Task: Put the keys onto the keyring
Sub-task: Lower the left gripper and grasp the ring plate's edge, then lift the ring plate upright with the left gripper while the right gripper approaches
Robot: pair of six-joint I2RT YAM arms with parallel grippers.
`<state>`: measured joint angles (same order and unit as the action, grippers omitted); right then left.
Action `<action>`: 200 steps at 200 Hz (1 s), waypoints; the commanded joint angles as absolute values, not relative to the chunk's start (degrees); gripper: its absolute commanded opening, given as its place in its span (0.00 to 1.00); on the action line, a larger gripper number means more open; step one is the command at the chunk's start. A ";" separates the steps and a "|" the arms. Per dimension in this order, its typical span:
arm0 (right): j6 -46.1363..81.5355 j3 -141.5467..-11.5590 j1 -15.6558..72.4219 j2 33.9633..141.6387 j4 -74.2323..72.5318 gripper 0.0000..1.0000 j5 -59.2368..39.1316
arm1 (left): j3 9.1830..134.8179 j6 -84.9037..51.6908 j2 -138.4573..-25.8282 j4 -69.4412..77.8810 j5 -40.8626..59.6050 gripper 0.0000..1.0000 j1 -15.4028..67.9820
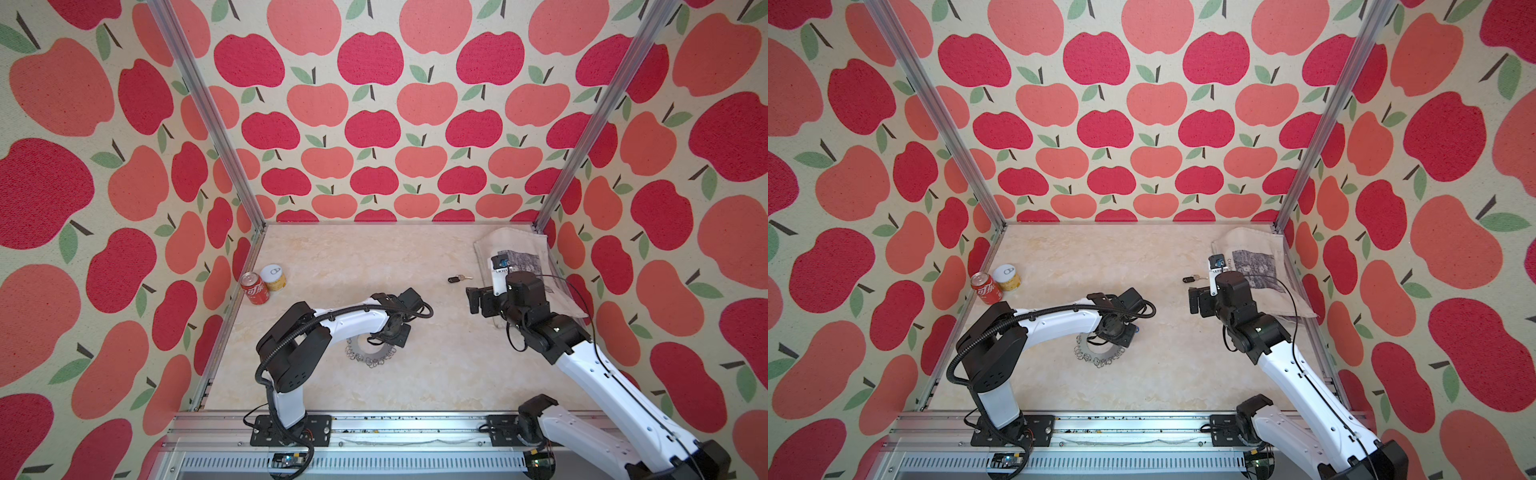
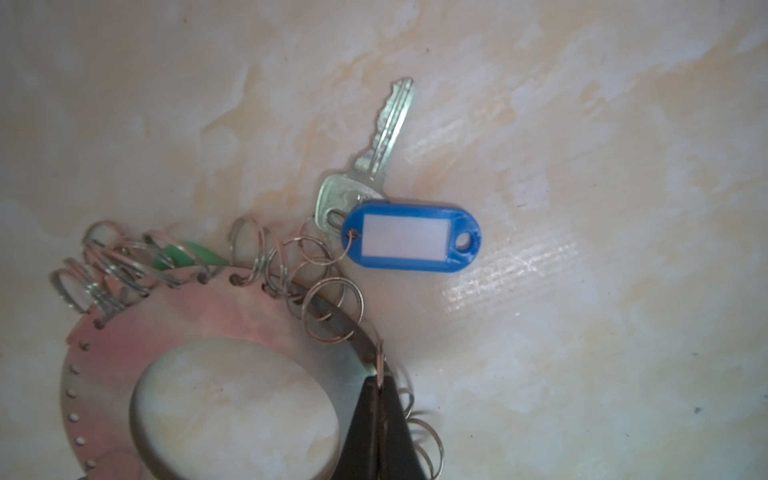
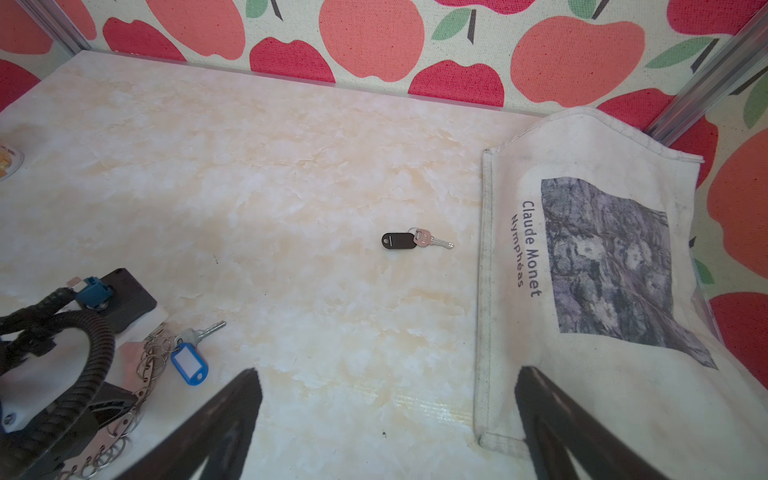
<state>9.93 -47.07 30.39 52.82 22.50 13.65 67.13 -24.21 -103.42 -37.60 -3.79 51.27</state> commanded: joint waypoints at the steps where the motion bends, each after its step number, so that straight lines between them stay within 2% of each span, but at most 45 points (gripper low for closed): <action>1: 8.73 -45.77 30.75 52.63 18.82 0.99 9.98 | 69.51 -19.13 -98.27 -40.20 -8.19 0.00 51.51; 27: 5.51 -46.12 30.76 54.52 14.71 0.99 5.54 | 70.93 -9.33 -91.62 -38.23 -9.42 0.00 50.44; 61: 0.86 -50.46 30.76 59.10 10.38 0.99 -1.66 | 66.94 2.83 -81.91 -27.87 -5.41 0.00 49.36; 106: -4.65 -58.59 30.76 62.93 10.28 0.99 -9.33 | 61.14 15.01 -71.68 -12.44 6.92 0.00 45.13; 143: -7.26 -61.01 30.75 60.87 8.60 0.99 -15.68 | 62.95 20.92 -70.72 -5.15 19.48 0.00 39.90; 200: -10.16 -59.02 30.76 55.93 6.48 0.99 -23.78 | 60.35 25.19 -71.52 8.63 37.10 0.00 37.74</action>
<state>-7.55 -59.77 30.39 58.81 8.91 -18.41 61.67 22.65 -71.68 -3.18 25.78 38.59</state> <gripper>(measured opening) 0.988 0.049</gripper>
